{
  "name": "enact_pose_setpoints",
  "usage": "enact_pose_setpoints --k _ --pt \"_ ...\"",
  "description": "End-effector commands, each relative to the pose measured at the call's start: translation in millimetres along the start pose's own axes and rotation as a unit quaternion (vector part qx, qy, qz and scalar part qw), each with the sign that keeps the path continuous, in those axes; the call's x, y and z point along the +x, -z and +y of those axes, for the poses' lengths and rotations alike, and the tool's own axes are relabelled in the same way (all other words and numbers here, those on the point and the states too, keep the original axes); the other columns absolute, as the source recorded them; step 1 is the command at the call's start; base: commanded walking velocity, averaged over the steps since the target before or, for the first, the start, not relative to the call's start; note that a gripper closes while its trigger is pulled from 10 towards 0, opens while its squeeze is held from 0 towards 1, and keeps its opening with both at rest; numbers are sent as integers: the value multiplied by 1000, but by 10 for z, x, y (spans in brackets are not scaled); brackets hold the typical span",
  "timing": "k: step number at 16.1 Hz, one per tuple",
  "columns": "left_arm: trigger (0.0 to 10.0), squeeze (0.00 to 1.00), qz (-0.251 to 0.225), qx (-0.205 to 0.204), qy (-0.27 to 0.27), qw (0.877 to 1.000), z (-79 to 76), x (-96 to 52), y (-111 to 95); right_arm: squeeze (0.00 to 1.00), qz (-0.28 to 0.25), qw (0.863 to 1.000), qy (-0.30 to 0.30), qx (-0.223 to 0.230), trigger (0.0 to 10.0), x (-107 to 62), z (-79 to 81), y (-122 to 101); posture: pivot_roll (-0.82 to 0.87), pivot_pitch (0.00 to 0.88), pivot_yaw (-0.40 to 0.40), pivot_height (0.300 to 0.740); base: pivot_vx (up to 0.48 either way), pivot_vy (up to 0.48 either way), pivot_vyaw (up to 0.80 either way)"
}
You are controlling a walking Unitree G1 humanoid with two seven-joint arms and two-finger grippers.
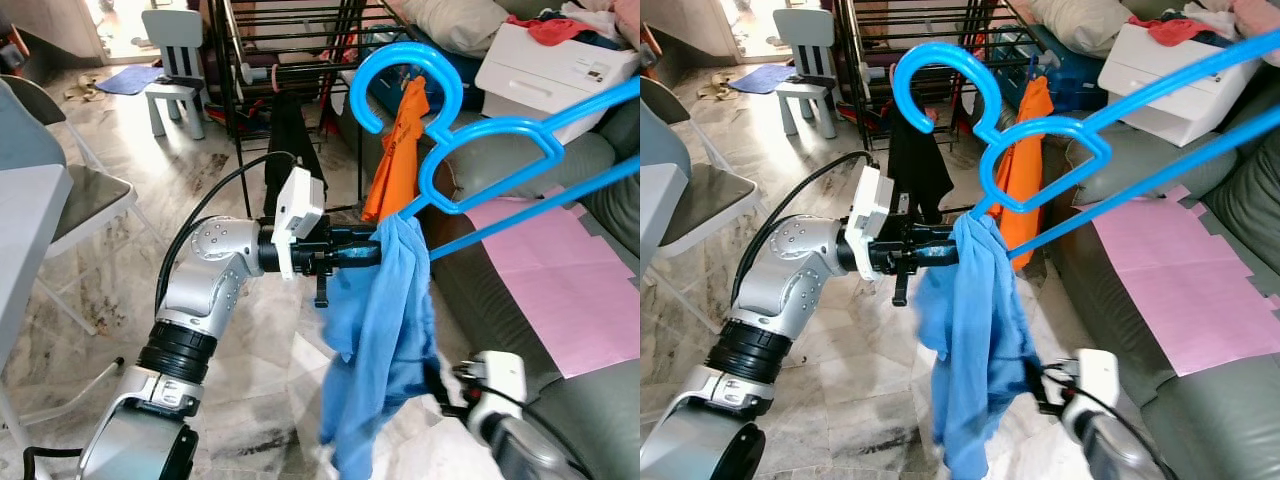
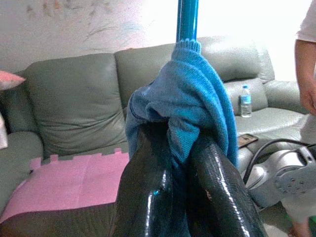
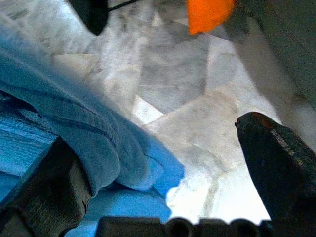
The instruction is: Hang hanger
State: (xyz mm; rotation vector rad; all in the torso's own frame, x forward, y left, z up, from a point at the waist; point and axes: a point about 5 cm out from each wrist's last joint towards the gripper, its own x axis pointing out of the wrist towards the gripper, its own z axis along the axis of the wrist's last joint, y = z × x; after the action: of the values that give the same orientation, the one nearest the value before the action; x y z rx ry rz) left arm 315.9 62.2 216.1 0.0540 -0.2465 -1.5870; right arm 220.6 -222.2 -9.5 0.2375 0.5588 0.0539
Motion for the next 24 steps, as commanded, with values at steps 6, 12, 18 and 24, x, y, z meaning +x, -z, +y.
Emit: enact_pose_setpoints --k 6,12,18,24 --pt "0 0 -6 32 -35 999 134 -69 -141 0 -6 994 109 25 0 -260 -515 37 37 0 -60 740 0 0 0" --pt "0 0 68 -36 -107 991 126 -410 424 0 -218 935 278 25 0 -657 -1128 -1068 28 0 -49 740 0 0 0" --pt "0 0 113 -84 -101 985 -56 -609 815 0 -349 897 270 8 0 -894 -975 -2025 25 0 -56 740 0 0 0" --pt "0 0 157 -79 -39 984 -196 -634 943 0 -339 904 261 12 0 -817 -866 -2050 28 0 -57 740 0 0 0"
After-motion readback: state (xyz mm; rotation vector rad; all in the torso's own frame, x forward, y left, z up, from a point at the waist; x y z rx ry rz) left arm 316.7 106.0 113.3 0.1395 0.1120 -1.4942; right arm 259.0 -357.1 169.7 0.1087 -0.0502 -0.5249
